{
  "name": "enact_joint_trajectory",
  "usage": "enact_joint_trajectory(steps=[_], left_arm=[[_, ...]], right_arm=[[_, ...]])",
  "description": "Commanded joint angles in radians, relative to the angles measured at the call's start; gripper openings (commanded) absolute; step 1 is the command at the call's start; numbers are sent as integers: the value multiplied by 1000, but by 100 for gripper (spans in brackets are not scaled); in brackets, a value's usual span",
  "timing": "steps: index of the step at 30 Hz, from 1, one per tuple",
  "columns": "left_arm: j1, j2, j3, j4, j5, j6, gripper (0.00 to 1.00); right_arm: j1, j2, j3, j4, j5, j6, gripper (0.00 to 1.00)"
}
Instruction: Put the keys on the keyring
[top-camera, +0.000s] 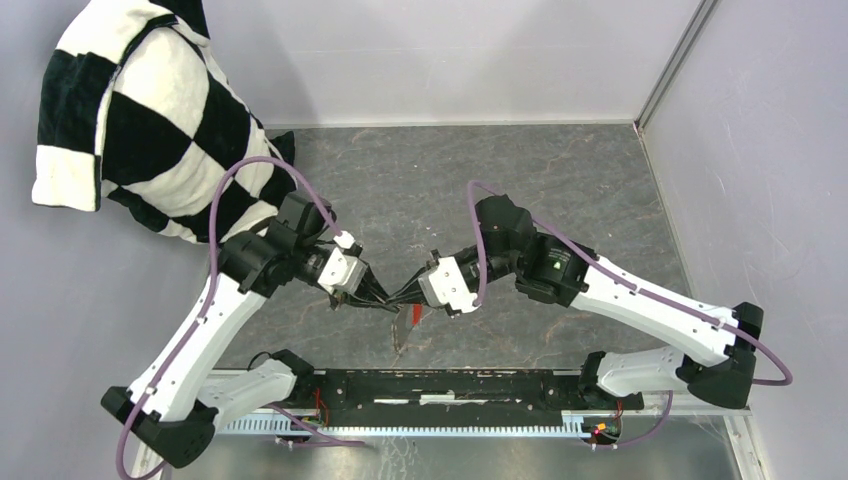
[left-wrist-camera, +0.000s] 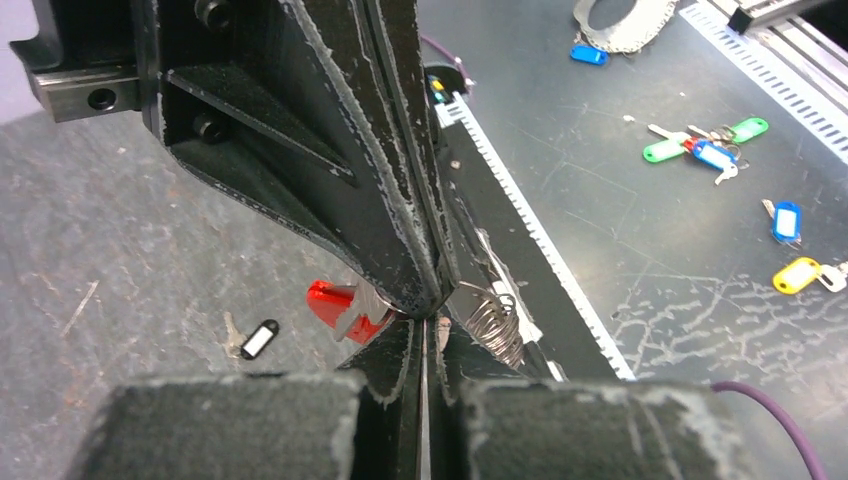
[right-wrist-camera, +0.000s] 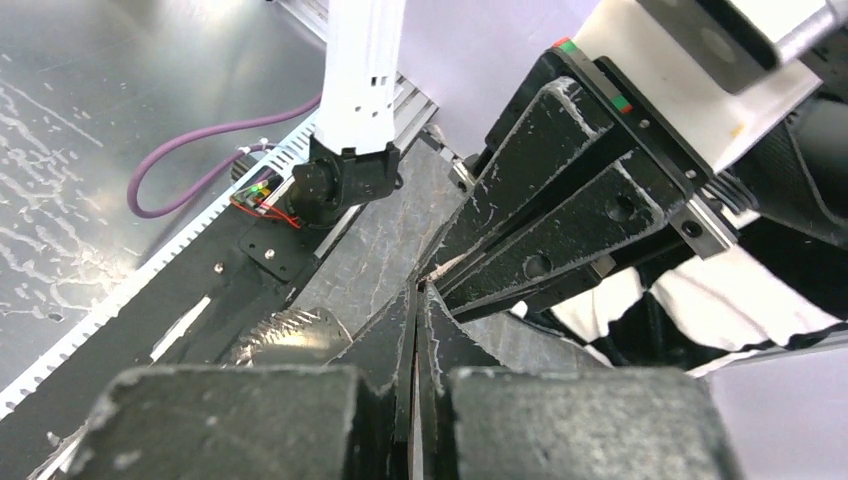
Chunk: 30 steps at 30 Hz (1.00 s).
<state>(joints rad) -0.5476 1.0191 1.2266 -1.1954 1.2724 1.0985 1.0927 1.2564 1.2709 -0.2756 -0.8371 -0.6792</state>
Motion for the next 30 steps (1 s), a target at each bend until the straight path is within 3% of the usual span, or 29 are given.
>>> enact_joint_trajectory(steps=[1,5,8,14,21,30], left_arm=[[-5,-97,-60,445,85,-370,2],[-5,-162,-139,694,62,-611,2],[-5,-197,-183,831,25,-709,2],[-5,-238,-252,1018,-34,-829,2],[-5,-269,-318,1174,-79,-955,2],[-5,-295,-371,1243,-102,-990,2]], right_arm=[[8,-4,1,50,43,6,0],[4,1,33,26,62,10,0],[-10,19,89,-19,66,33,1],[-52,29,157,-23,34,147,15],[-72,40,176,-9,18,249,21],[-127,29,179,105,10,375,31]])
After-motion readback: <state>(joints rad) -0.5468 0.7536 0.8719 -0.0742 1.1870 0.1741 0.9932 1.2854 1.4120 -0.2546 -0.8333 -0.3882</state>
